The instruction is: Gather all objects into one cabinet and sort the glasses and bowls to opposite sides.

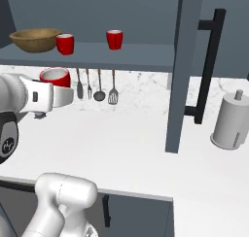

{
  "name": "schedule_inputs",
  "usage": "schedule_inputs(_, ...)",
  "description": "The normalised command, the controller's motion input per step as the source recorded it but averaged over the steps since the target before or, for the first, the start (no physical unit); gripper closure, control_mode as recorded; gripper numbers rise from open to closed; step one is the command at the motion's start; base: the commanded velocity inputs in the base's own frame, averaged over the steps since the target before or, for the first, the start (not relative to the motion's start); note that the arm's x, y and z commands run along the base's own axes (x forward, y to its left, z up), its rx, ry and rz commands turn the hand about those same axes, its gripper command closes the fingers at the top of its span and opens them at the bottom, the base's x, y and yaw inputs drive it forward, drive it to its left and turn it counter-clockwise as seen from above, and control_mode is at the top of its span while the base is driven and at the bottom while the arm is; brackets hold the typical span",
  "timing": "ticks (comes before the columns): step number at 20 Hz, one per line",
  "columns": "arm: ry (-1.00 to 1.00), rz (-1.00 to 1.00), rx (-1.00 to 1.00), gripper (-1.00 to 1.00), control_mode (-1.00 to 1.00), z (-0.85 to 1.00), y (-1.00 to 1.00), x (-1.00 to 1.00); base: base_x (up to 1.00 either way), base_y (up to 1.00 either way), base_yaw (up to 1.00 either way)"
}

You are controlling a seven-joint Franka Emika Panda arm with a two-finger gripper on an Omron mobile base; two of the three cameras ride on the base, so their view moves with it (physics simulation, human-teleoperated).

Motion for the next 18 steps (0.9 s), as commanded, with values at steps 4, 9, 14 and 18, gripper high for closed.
schedule_inputs(4, -0.04, -0.01, 0.0, 1.0, -1.0, 0.38, -0.05, 0.24, 0.0, 0.0, 0.0)
schedule_inputs(9, 0.0, -0.03, 0.0, 1.0, -1.0, 0.42, -0.13, 0.36, 0.0, 0.0, 0.0)
schedule_inputs(14, 0.0, -0.02, 0.0, 1.0, -1.0, 0.12, -0.39, 0.14, 0.0, 0.0, 0.0)
schedule_inputs(18, -0.05, 0.0, 0.0, 1.0, -1.0, -0.22, -0.14, 0.05, 0.0, 0.0, 0.0)
